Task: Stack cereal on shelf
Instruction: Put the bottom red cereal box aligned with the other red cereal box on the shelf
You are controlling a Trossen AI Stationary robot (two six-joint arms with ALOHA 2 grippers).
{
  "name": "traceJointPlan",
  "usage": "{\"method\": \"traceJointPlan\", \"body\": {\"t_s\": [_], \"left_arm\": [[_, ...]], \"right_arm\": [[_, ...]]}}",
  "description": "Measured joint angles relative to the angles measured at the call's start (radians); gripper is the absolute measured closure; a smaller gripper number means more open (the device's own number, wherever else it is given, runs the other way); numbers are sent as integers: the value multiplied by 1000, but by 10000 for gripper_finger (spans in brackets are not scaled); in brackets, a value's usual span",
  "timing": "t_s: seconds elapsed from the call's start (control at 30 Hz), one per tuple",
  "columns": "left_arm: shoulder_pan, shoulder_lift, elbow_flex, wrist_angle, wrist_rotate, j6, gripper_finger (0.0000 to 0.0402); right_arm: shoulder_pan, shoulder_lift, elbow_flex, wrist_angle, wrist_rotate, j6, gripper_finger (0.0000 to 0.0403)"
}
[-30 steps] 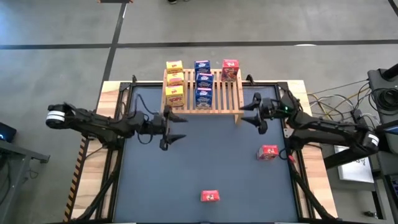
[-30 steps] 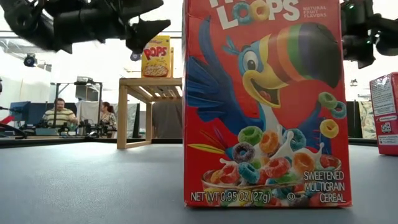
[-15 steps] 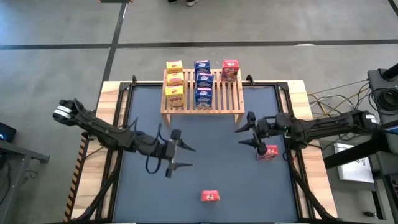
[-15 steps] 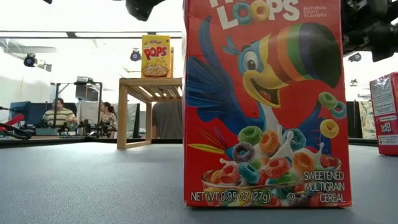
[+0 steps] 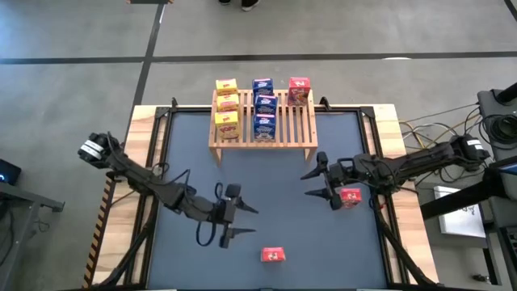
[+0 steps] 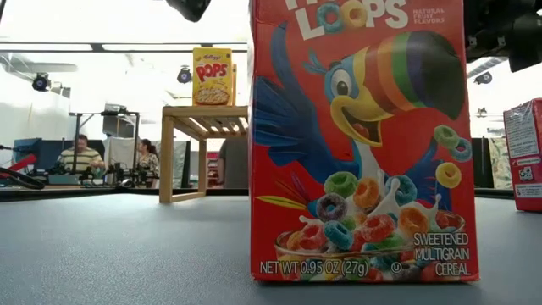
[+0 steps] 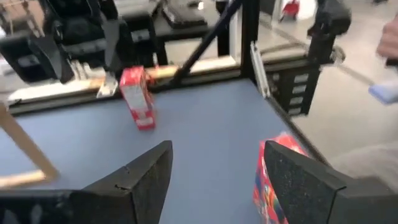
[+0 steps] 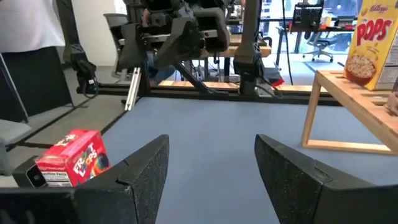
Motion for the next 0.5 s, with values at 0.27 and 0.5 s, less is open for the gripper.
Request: {"method": "traceJointPlan", "body": {"t_s": [0.27,0.5], "left_arm": [[-51,58,38,-76,12,-153,167],[-96,130,52,-52,-30,-181,167]], "right_arm": [[-1,45,14,-19,2,-1,177],[-1,49,14,-14,2,5,177]]}}
